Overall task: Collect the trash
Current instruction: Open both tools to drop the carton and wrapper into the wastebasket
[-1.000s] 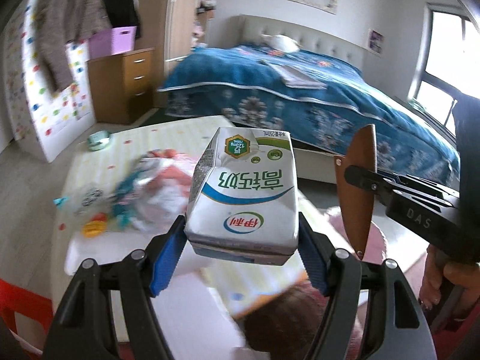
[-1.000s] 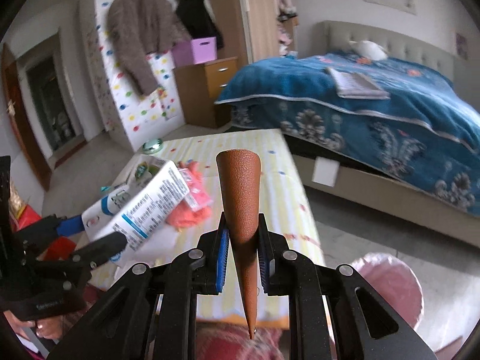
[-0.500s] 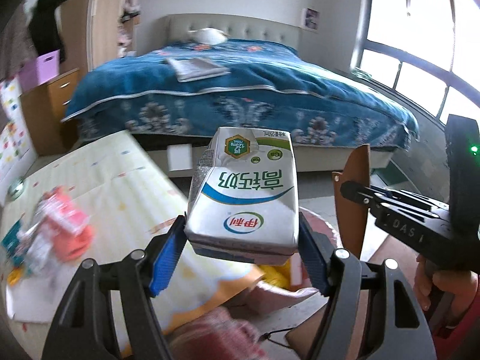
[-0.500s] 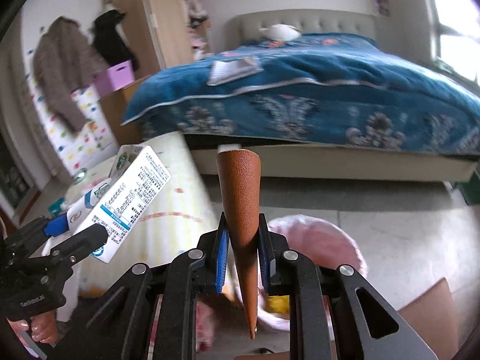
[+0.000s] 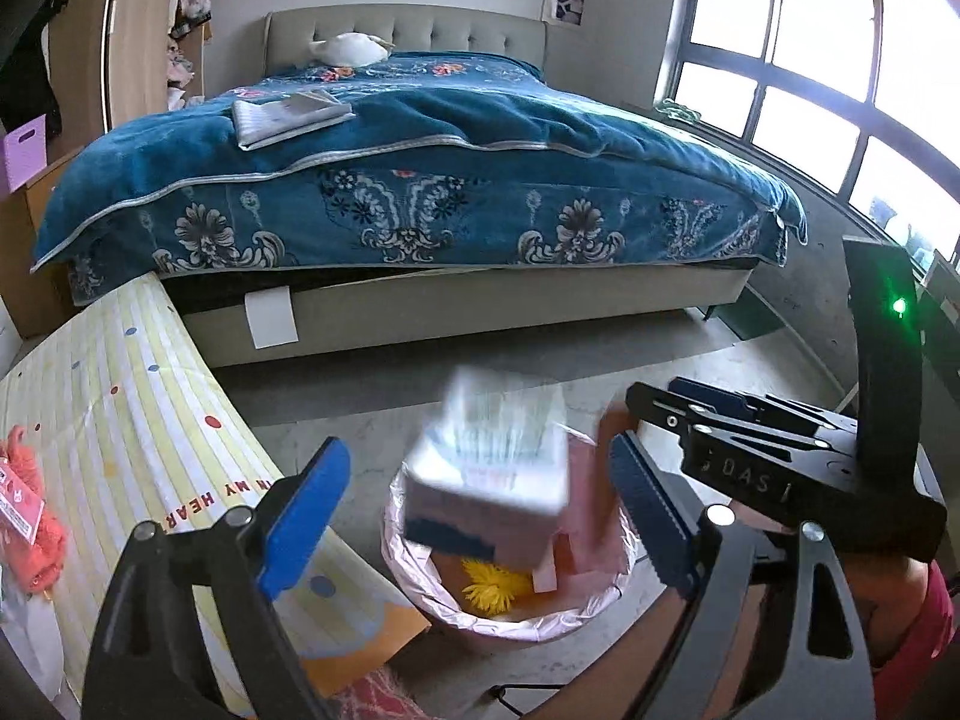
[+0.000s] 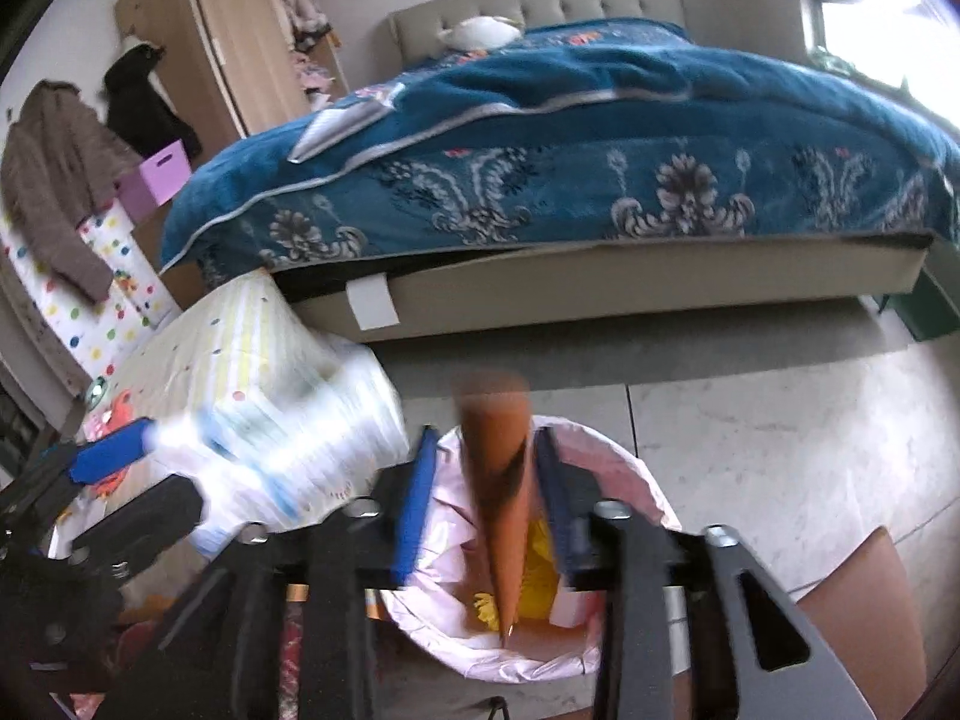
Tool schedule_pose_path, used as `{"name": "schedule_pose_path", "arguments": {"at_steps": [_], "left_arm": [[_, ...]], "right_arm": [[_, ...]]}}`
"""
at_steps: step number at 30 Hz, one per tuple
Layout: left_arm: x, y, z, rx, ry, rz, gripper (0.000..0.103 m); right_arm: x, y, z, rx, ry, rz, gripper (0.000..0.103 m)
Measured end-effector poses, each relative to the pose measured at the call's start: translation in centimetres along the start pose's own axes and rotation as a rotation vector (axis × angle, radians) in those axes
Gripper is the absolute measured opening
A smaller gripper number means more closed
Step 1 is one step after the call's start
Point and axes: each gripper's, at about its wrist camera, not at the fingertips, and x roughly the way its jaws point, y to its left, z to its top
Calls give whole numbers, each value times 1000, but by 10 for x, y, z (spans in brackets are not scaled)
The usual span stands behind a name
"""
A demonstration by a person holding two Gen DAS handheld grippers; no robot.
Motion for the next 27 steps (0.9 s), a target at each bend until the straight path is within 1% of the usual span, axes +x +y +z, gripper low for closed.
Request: {"name": "schedule_pose_path", "arguments": {"at_steps": [5, 11, 15, 19, 21, 23, 24, 27], "left_arm": [[-13, 13, -6, -9, -10, 48, 86], [-38, 28, -12, -32, -38, 95, 86], [-62, 36, -20, -31, -63, 136, 86], [-90, 53, -34, -38, -83, 208, 86], [-102, 65, -40, -59, -85, 237, 86], [-114, 78, -47, -84, -88, 261, 86], [-119, 84, -50, -94, -88, 273, 86], [-139, 106, -62, -136, -94, 324, 86]], "right_arm": [[-9, -5, -7, 14, -10, -7, 42], [-21, 9, -10, -8, -13, 8, 42], [-30, 34, -12, -51, -13, 30, 42], [-37, 72, -18, -112, -6, 71, 42], [-38, 95, -20, -154, -1, 92, 43], [-39, 111, -21, -177, 3, 105, 46], [-41, 127, -22, -208, 4, 121, 46], [-43, 153, -24, -249, 3, 148, 48]]}}
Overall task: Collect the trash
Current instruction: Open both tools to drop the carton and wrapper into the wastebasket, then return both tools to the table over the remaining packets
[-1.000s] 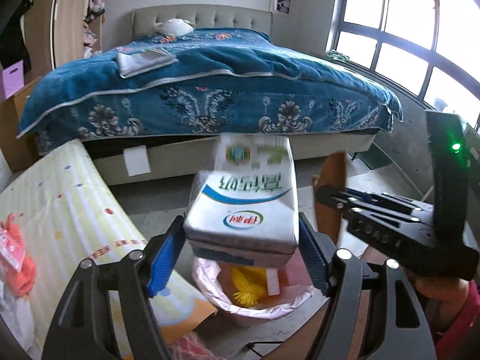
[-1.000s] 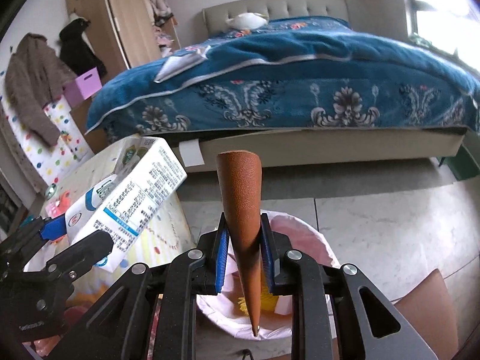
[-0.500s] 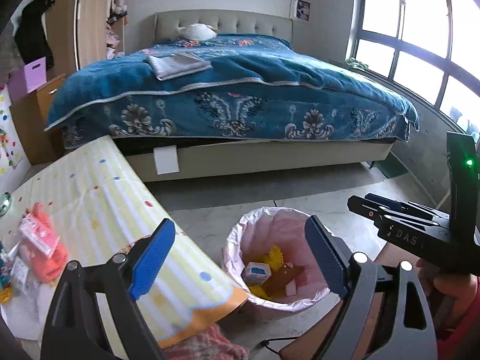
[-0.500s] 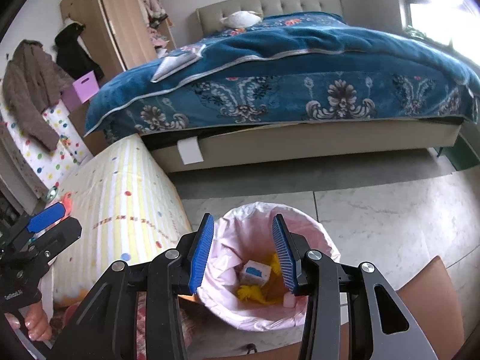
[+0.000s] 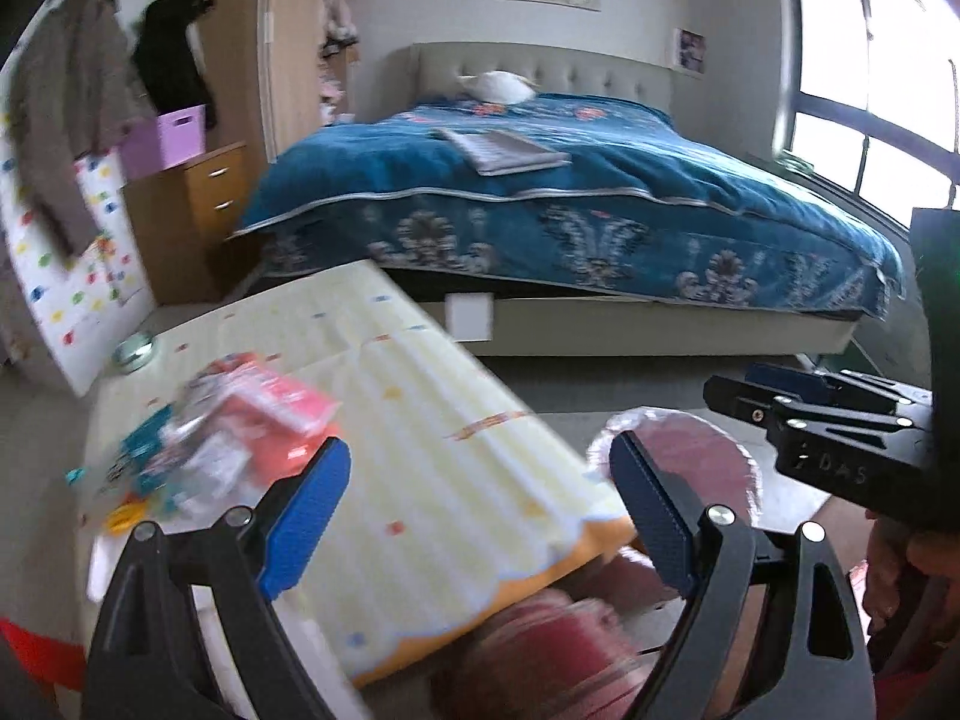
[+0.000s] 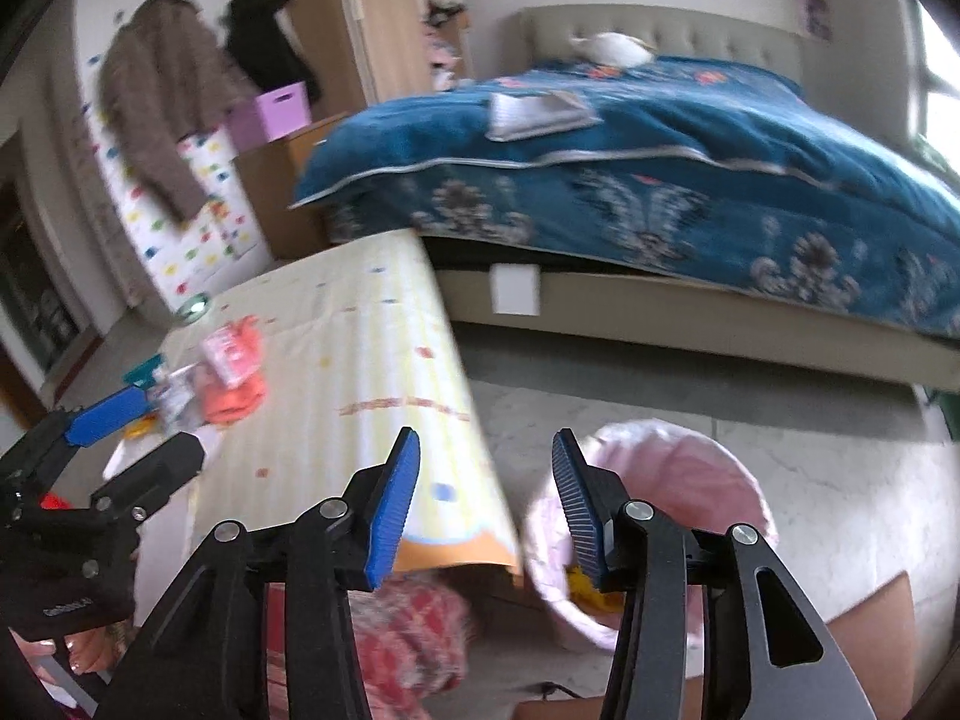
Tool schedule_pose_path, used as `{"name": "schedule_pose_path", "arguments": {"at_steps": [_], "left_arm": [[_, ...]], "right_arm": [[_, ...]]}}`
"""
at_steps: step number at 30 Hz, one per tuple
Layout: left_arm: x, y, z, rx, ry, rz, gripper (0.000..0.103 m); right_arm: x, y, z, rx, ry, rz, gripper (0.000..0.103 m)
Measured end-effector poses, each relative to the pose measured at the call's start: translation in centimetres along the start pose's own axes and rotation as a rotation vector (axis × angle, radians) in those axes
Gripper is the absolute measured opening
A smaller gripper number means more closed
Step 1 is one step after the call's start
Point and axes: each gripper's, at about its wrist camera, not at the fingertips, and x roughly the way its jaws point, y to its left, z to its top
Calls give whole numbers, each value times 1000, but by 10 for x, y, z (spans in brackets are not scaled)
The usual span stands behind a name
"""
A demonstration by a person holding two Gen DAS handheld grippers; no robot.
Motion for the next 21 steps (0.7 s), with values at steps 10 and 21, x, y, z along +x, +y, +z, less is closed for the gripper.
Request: {"name": "schedule_pose_path", "arguments": {"at_steps": [10, 21], "left_arm": [[-31, 91, -21, -142, 1, 138, 87], [-29, 188, -41, -289, 30, 261, 85]], "right_arm": [[13, 94, 15, -158, 15, 103, 57], [39, 155, 27, -246, 32, 167, 62]]}}
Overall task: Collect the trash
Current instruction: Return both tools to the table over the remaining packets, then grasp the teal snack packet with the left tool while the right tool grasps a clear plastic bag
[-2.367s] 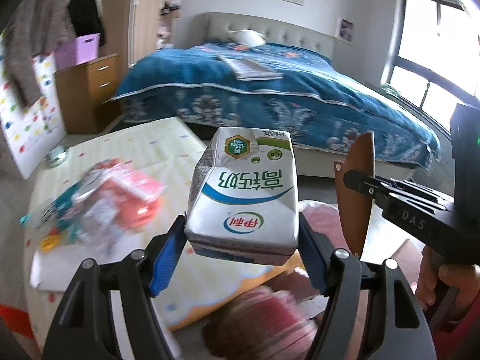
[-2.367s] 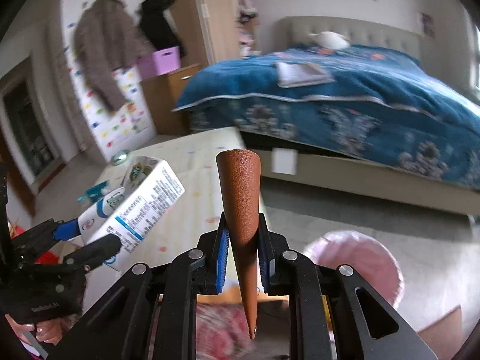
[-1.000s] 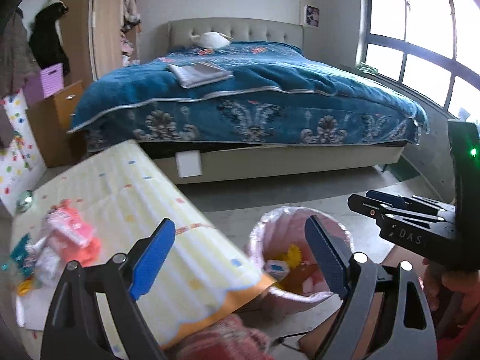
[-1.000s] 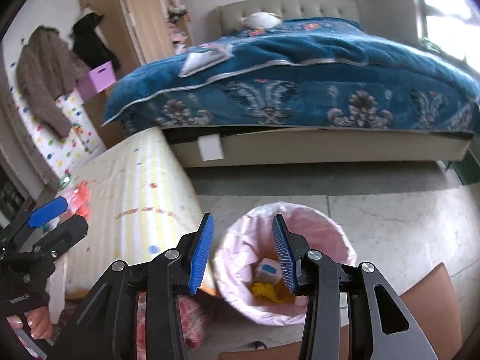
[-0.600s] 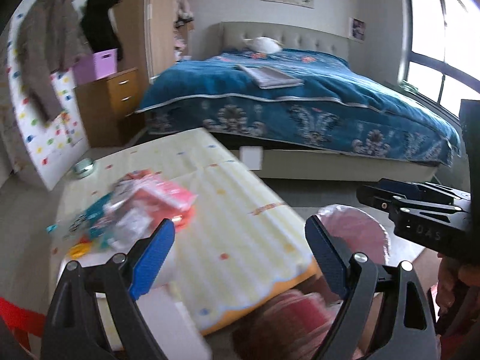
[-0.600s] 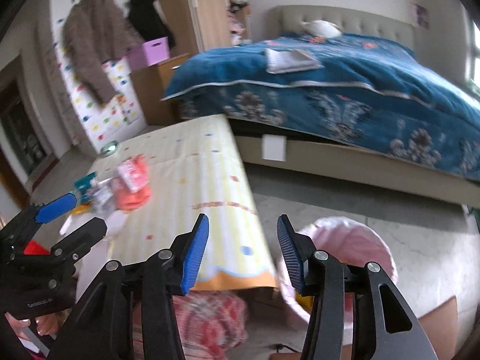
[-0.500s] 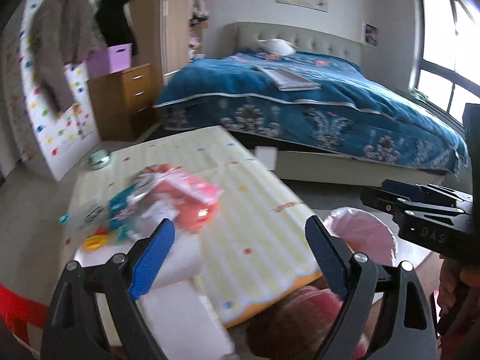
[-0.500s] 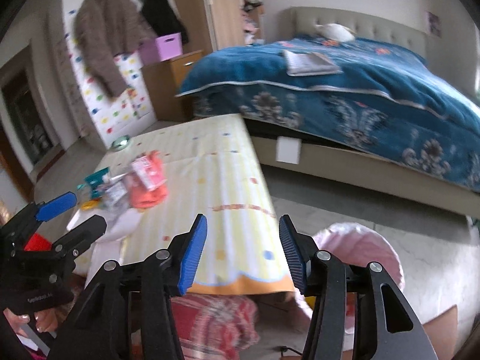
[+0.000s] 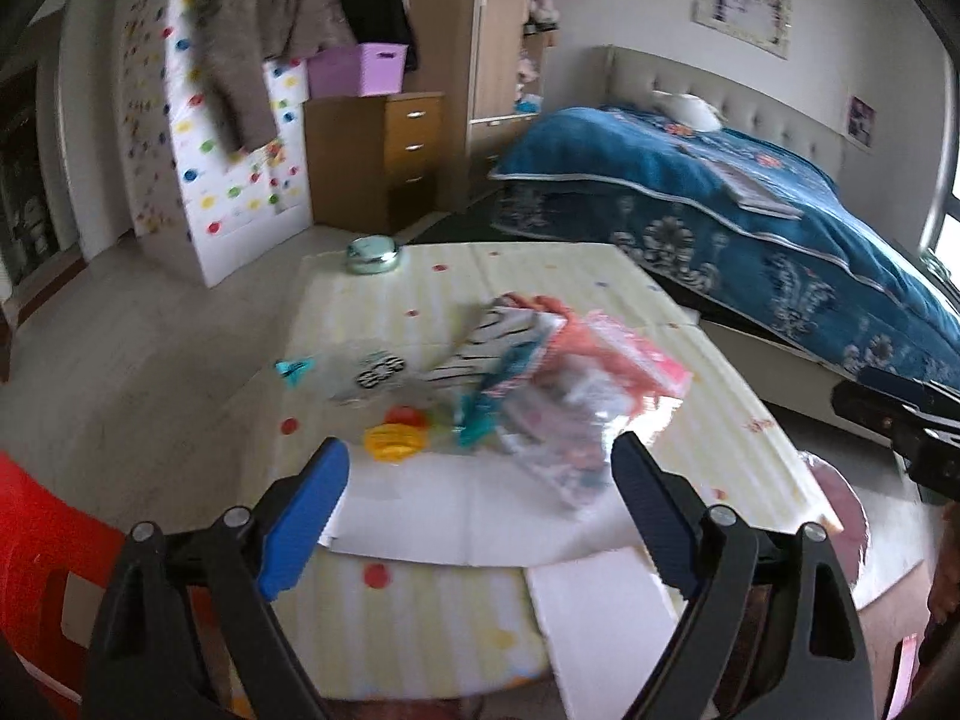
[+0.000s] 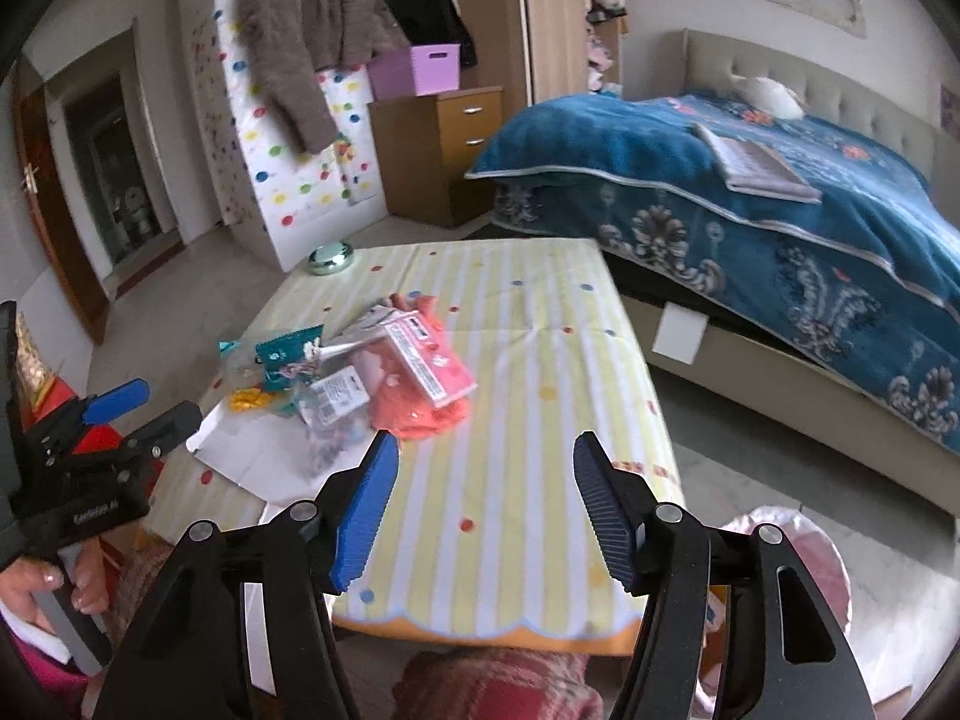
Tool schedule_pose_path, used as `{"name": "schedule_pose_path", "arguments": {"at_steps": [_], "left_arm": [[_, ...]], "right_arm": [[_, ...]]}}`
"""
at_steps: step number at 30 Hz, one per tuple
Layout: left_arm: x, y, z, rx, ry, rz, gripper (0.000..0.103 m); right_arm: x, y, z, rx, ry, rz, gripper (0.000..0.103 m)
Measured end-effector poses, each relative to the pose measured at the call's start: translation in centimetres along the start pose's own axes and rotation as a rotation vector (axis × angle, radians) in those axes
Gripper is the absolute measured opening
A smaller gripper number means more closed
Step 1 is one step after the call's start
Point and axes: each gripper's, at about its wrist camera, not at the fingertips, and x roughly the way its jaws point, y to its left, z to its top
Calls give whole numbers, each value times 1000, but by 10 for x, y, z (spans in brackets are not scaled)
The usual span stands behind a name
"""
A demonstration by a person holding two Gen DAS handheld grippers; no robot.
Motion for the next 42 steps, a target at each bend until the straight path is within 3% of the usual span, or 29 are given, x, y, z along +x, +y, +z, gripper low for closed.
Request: {"name": "schedule_pose_path", "arguments": {"at_steps": [5, 13, 18, 21, 27, 31, 35, 42], "left_arm": [[25, 10, 3, 6, 43, -20, 68], [73, 0, 14, 84, 113, -54, 53], [91, 4, 16, 63, 151, -106, 34], [94, 5, 19, 51, 158, -153, 12], [76, 7, 22, 41, 111, -161, 9], [48, 14, 25, 8, 50, -114, 9], [24, 24, 26, -21, 7, -68, 9], [14, 41, 14, -52, 18, -42, 9]], "right_arm": [[18, 9, 9, 2, 8, 31, 62], [41, 7, 17, 9, 26, 37, 62], [50, -1, 15, 17, 44, 33, 61], [54, -4, 14, 24, 54, 32, 62], [54, -3, 12, 21, 59, 34, 62], [51, 2, 12, 12, 56, 47, 62], [48, 15, 10, -16, 61, 60, 71], [56, 42, 6, -70, 100, 91, 75]]}}
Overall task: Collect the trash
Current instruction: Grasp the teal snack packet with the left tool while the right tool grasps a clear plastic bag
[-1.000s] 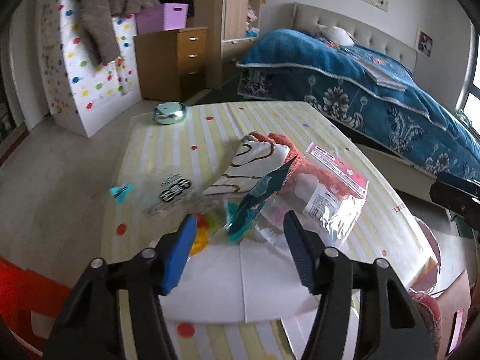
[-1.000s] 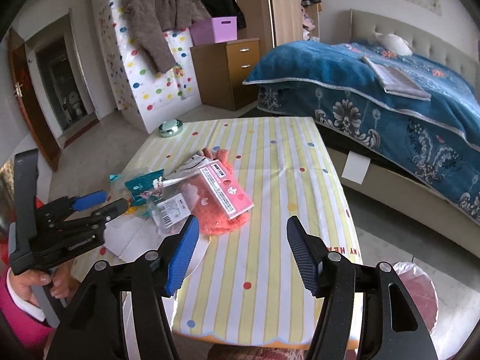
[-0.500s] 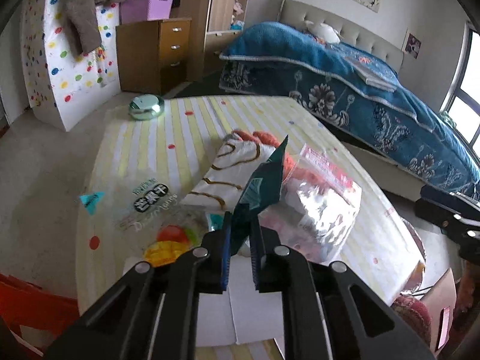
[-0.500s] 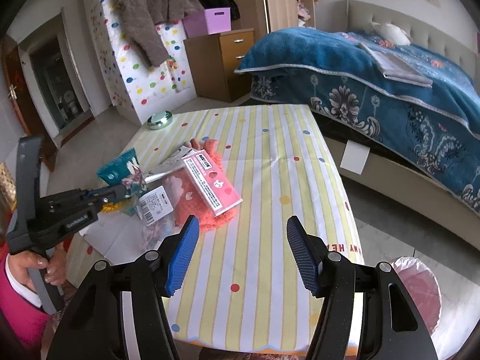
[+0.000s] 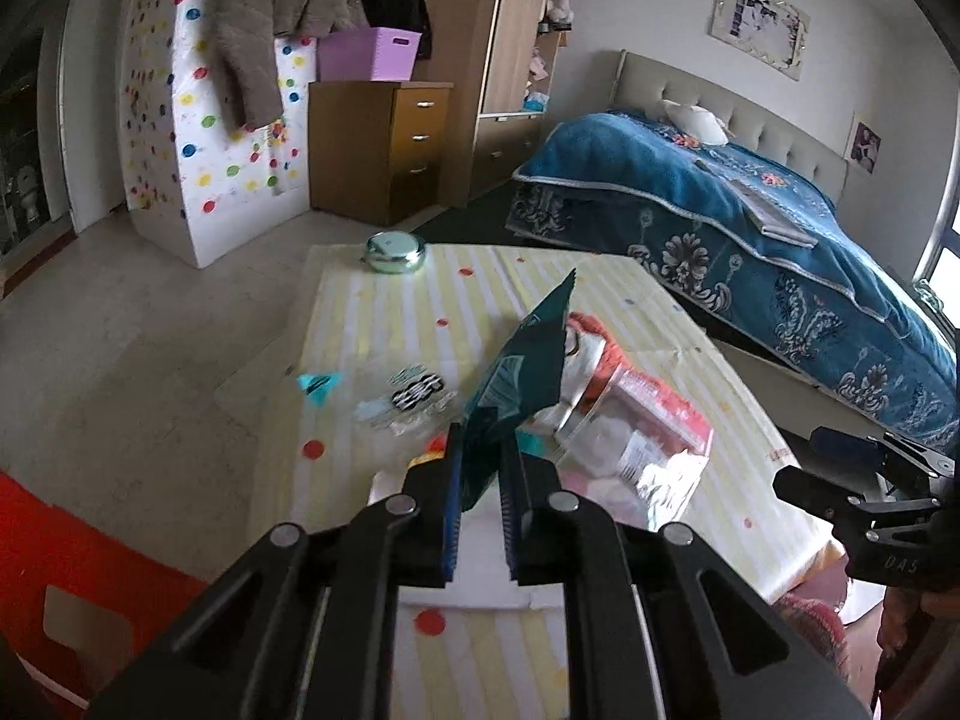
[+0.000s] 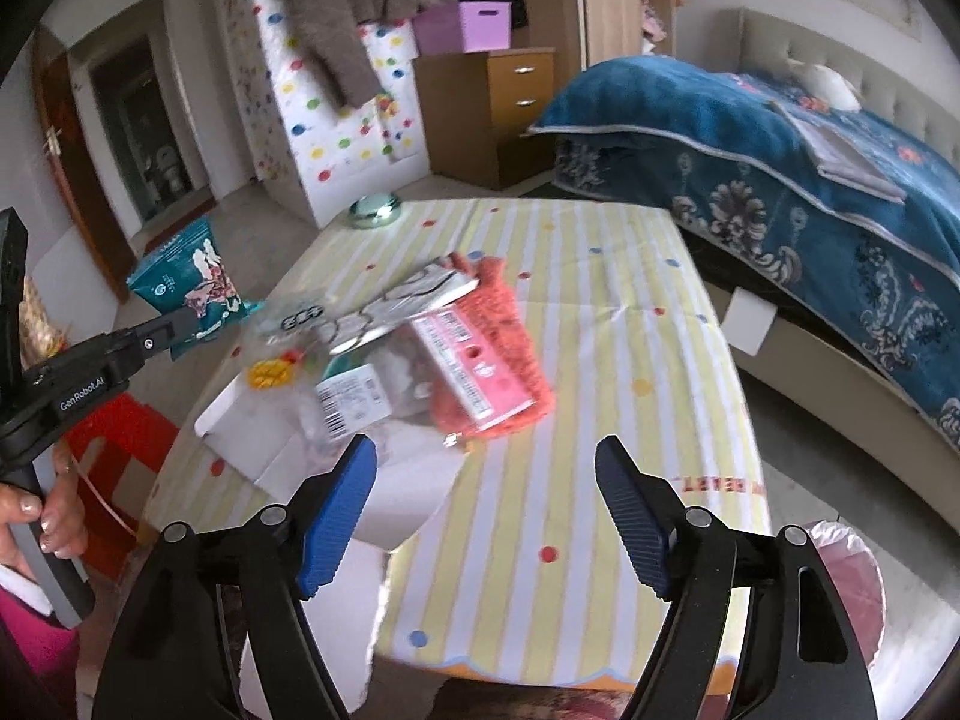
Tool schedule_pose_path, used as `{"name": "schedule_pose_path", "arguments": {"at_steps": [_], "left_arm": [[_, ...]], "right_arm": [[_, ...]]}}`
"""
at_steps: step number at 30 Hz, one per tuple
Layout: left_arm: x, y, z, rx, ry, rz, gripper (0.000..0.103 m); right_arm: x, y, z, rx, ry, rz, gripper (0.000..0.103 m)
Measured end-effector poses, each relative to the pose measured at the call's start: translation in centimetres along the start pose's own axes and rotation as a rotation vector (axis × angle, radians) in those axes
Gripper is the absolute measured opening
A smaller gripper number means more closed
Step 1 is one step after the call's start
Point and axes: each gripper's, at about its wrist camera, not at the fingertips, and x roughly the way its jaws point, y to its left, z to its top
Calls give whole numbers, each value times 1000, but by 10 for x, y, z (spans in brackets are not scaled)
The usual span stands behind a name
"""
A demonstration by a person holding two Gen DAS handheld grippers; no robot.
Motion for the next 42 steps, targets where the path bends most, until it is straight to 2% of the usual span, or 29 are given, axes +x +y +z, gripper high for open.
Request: {"name": "schedule_pose_path", "arguments": {"at_steps": [12, 18, 24, 27, 29, 33, 38, 42], "left_arm": [[12, 11, -18, -14, 40, -1, 9], [18, 8, -23, -2, 55, -25, 9], [36, 2, -24, 14, 110, -63, 9], [48, -5, -22, 37, 149, -79, 9], [58, -13, -20, 63, 188, -94, 9], [68, -25, -24, 97, 246, -130, 9], [71, -41, -35, 121, 295, -181, 9], [66, -57, -42, 156, 308, -206, 9]], "right_arm": [[41, 38, -12, -56, 101, 67, 75], [62, 42, -12, -42, 140, 98, 75], [74, 42, -8, -22, 145, 134, 75], [72, 40, -3, -21, 117, 143, 75], [68, 38, -1, -18, 90, 149, 73], [58, 32, 3, -5, 34, 153, 56], [51, 25, 11, 9, 11, 157, 48], [43, 23, 13, 18, -8, 167, 37]]}}
